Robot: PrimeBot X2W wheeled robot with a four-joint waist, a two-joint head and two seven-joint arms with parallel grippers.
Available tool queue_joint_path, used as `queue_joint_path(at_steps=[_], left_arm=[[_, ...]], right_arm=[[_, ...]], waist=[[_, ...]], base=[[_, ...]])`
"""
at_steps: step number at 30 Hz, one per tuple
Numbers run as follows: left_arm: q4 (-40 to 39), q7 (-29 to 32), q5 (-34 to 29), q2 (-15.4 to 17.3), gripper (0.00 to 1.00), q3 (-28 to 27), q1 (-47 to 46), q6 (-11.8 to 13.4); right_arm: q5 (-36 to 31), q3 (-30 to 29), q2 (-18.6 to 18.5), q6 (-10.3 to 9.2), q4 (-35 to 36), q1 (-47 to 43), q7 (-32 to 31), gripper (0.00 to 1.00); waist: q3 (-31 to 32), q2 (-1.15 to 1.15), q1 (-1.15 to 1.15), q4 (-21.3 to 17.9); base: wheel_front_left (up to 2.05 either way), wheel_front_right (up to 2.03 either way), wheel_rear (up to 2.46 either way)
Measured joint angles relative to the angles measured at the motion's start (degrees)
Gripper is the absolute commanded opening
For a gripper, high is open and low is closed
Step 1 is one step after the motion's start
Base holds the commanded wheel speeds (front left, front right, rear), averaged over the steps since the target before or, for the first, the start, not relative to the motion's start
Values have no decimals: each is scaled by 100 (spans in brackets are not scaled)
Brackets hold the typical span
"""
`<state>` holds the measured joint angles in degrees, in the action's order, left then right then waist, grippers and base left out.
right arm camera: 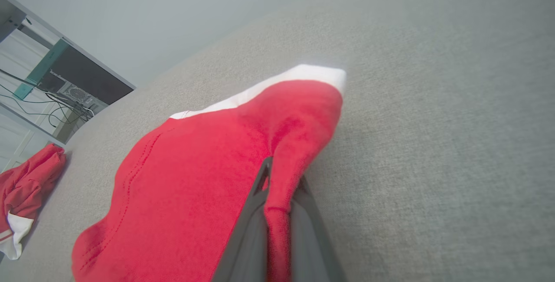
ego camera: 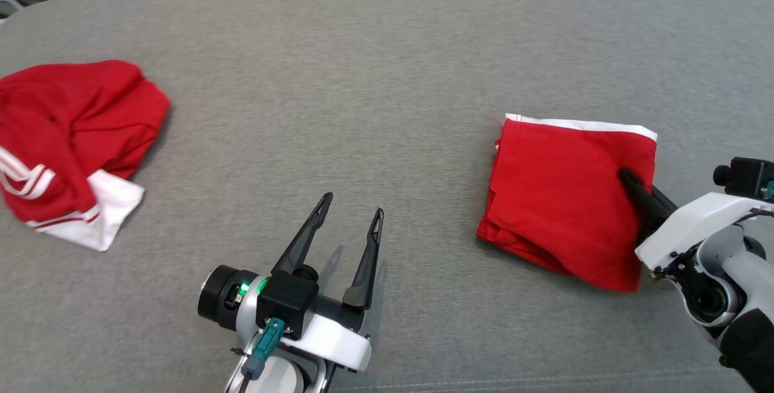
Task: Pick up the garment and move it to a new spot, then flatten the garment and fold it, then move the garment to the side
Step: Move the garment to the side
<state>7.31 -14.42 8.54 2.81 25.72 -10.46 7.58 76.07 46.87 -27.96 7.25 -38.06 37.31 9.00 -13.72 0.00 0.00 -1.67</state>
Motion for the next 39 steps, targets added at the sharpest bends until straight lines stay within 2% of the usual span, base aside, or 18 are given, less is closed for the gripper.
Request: queue_joint_path(at_steps=[12,19,26,39], left_arm=[[124,0,-224,0,100,-152,-65,-155],[149,0,-350,2,100,-186,-296,-264],[27,0,-526,5,100,-152,-530,-307],[-563,-27,-755,9,100,54,-1004,-330]], right_arm=[[305,423,191,0,3,114,221,0],[271,765,243,0,-131,478,280,0],[141,929,141,0,-328,1350,364,0],[56,967,-439,0,-765,3013,466,0]], waist=[[-49,0,0,-1008],[-262,0,0,-1371],[-635,0,0,-1264],[-1518,0,0,-550]], base=[[0,0,0],[0,0,0],[0,0,0],[0,0,0]])
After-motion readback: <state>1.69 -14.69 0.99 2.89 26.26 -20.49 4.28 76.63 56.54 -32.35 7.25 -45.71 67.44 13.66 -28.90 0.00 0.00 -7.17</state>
